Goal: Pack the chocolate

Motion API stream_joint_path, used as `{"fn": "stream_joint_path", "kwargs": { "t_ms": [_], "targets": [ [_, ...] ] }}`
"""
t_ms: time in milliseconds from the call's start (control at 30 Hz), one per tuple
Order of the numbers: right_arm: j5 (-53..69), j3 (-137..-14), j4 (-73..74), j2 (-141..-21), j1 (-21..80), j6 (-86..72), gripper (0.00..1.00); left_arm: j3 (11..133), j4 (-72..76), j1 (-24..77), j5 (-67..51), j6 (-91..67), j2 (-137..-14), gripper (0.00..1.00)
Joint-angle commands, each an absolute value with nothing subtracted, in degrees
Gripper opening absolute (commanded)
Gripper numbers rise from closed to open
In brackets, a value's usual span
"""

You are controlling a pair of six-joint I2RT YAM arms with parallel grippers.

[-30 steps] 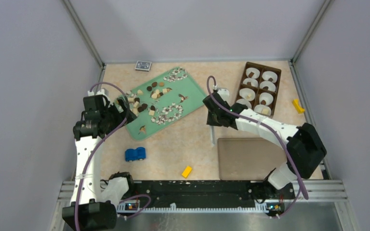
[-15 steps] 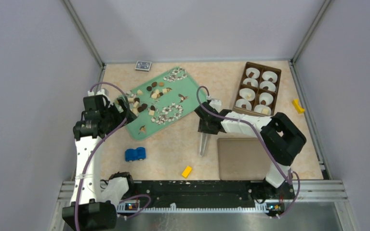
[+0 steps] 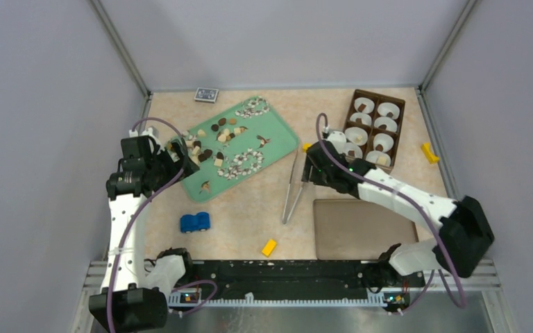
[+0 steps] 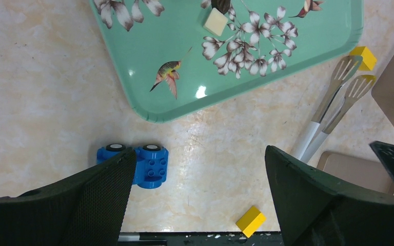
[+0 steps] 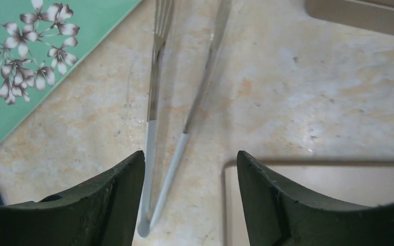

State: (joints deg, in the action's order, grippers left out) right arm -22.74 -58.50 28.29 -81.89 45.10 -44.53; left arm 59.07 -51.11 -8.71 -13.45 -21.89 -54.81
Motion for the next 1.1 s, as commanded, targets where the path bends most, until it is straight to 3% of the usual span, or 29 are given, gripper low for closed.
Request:
{"fn": "stream_joint_path", "kwargs": {
  "t_ms": [0,333,533,667,767,1067],
  "targets": [
    [-24.51,-52.41,36.53,-72.94,45.64,-42.87,0.63,59.59,-48.31,-8.44,-15.19,-21.27,-55.12,0.99],
    [-18.71,-42.91,36.66,-75.40,57.64,-52.08,0.56,58.90,-45.88,-8.26,-18.36,-21.53,-55.81,0.99],
    [-16.47,-41.54,29.77,-80.22,58.50,-52.53,0.38,57.24,-43.97,-6.83,-21.18,-22.86,-56.26,0.99],
    [-15.69,-43.09,27.73,-83.47,58.64,-51.70,0.24,58.58,-43.12,1.49,-17.04,-25.49,-57.98,0.99],
    [-15.61,-45.40,29.07,-84.05,58.62,-50.76,0.00,60.21,-42.90,7.57,-12.38,-27.27,-59.81,0.99],
    [-14.29,-54.00,34.76,-70.66,58.32,-42.11,0.00,63.49,-41.45,10.20,-17.21,-26.99,-62.65,0.99]
  ]
}}
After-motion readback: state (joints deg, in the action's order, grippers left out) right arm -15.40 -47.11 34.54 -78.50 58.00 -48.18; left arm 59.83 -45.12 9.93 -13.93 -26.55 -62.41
